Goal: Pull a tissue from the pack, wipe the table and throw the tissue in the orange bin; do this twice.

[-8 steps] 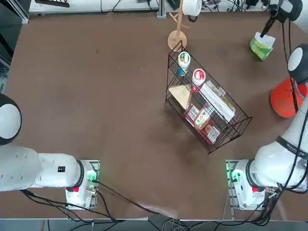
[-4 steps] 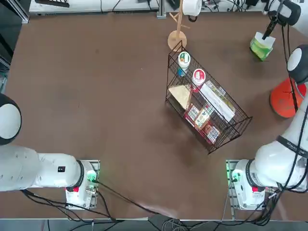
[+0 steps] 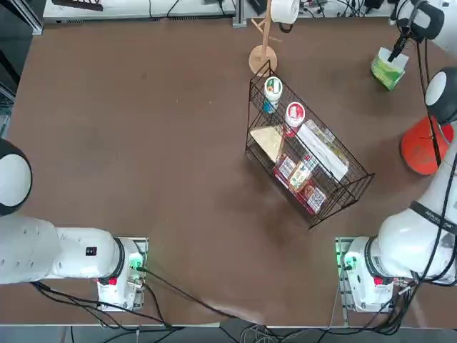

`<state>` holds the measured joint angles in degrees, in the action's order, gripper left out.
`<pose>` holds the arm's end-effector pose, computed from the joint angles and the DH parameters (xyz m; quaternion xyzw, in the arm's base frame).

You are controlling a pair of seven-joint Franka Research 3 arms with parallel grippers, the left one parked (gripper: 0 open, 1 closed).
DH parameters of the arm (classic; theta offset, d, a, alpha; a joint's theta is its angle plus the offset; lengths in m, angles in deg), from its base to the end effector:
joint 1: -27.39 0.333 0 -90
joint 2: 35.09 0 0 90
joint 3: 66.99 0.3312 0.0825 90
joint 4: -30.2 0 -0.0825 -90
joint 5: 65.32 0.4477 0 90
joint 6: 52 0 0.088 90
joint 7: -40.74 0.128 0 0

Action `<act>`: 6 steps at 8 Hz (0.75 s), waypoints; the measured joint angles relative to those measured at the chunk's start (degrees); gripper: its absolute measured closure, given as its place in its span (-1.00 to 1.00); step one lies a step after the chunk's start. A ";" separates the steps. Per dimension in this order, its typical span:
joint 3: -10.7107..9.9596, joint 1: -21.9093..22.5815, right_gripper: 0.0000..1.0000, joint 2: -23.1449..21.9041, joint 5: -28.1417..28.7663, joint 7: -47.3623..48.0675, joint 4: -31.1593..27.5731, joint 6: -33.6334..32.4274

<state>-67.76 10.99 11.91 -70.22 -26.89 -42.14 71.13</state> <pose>0.7880 -0.2461 0.2295 0.8926 0.4477 -0.0035 0.0528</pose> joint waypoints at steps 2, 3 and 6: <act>0.00 0.00 -0.20 0.01 0.01 -0.34 0.00 -1.51; 0.00 0.00 -0.07 0.01 0.01 -0.45 0.00 -2.23; 0.00 0.00 0.64 0.01 0.02 -0.61 0.00 -2.73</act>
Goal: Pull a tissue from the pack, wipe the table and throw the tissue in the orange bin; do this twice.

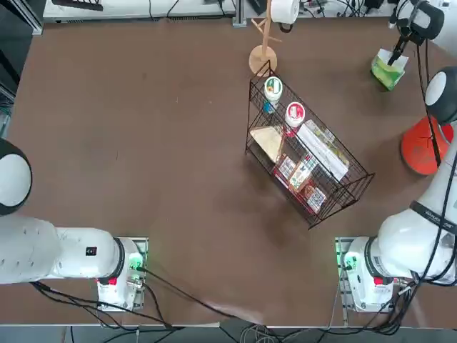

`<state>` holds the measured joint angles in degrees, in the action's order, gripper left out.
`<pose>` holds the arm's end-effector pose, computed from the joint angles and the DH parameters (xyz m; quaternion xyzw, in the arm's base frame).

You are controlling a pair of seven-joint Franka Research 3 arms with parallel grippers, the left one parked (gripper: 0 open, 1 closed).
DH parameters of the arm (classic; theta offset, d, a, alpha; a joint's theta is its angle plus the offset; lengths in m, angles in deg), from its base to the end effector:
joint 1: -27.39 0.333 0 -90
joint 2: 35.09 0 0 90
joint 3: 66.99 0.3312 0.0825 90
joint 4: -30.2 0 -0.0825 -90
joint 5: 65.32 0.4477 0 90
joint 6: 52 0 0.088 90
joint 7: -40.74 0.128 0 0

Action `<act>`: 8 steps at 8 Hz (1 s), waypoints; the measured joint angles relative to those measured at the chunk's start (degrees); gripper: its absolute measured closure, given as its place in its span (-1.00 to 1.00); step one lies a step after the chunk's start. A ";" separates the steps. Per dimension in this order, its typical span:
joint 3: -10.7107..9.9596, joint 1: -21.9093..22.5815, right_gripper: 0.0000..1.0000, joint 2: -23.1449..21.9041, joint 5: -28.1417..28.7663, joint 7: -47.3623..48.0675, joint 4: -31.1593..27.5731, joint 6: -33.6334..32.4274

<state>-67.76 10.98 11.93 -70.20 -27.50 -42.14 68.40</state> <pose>0.7821 -0.2451 0.2248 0.8912 0.4516 -0.0217 0.0369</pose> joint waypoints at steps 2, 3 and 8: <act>0.03 0.01 0.96 -0.06 0.00 -0.16 0.20 -1.57; 0.18 0.03 0.98 -0.21 0.00 -0.19 0.74 -3.35; 0.68 0.16 0.98 -8.36 4.04 5.34 3.04 -14.82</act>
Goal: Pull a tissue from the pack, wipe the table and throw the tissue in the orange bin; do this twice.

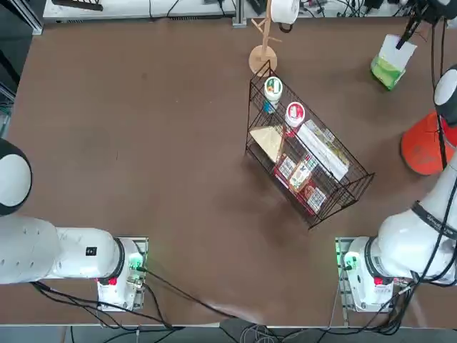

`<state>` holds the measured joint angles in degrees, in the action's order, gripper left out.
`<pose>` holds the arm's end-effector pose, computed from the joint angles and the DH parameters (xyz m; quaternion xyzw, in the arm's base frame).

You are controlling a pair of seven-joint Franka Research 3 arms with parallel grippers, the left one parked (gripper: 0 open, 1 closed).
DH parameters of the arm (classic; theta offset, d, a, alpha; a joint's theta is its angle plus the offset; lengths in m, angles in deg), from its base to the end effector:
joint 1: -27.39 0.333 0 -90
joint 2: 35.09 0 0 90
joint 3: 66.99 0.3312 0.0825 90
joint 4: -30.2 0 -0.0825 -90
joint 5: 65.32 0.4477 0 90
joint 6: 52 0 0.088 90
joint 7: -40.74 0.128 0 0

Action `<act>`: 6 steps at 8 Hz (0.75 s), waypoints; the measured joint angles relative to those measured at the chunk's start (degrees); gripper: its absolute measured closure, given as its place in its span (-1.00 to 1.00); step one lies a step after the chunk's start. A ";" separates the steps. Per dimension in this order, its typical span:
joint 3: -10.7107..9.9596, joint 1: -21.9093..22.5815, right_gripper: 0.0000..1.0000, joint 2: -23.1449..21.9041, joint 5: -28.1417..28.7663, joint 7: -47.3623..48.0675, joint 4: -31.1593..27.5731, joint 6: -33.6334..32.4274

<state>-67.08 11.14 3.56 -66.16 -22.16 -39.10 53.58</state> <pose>0.7724 -0.2277 0.3491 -0.9175 -0.3972 0.0207 0.0074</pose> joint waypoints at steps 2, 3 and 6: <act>0.44 0.24 0.98 -4.04 0.91 7.95 -0.03 -6.58; 0.84 0.56 0.98 -5.83 1.77 12.50 -0.37 -9.98; 1.67 5.00 0.98 -12.85 2.83 27.70 -7.11 -14.29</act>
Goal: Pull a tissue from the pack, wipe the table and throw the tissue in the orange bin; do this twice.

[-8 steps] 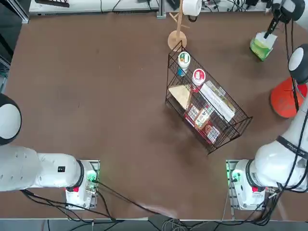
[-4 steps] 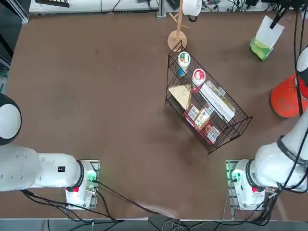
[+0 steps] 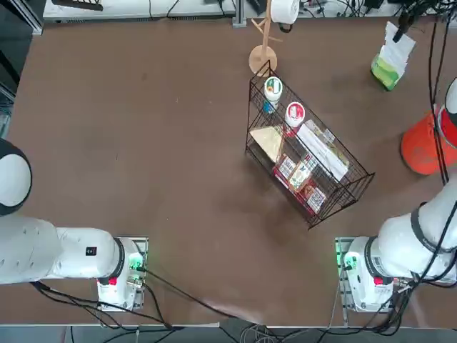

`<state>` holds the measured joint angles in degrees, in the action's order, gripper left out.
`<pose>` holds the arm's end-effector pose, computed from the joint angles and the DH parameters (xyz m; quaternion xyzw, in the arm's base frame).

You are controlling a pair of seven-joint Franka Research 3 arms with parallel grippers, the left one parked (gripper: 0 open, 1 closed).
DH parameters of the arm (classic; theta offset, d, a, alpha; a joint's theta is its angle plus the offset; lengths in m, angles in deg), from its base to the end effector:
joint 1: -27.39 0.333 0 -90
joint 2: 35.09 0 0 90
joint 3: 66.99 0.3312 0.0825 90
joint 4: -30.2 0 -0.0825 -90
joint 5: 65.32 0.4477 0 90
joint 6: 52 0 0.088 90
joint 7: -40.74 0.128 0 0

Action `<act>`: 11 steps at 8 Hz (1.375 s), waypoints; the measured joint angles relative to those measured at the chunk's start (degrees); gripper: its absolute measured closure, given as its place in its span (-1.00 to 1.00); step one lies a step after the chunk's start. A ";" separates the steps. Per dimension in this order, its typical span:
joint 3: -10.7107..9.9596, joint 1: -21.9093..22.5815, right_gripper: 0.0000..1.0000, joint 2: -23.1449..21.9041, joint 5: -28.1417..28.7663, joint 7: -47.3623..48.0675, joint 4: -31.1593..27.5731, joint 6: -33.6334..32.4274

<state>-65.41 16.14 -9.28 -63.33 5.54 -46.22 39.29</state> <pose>0.7253 -0.1225 0.4389 -0.9712 -0.2171 0.0791 0.0579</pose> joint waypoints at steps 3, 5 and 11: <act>0.40 6.05 0.98 -6.68 1.55 14.79 -13.30 4.29; 0.40 8.21 0.98 -9.51 4.96 22.62 -20.67 10.77; 0.59 19.24 0.98 -12.65 5.88 51.01 -31.98 20.54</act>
<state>-64.82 35.38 -21.93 -57.45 56.55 -78.19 59.82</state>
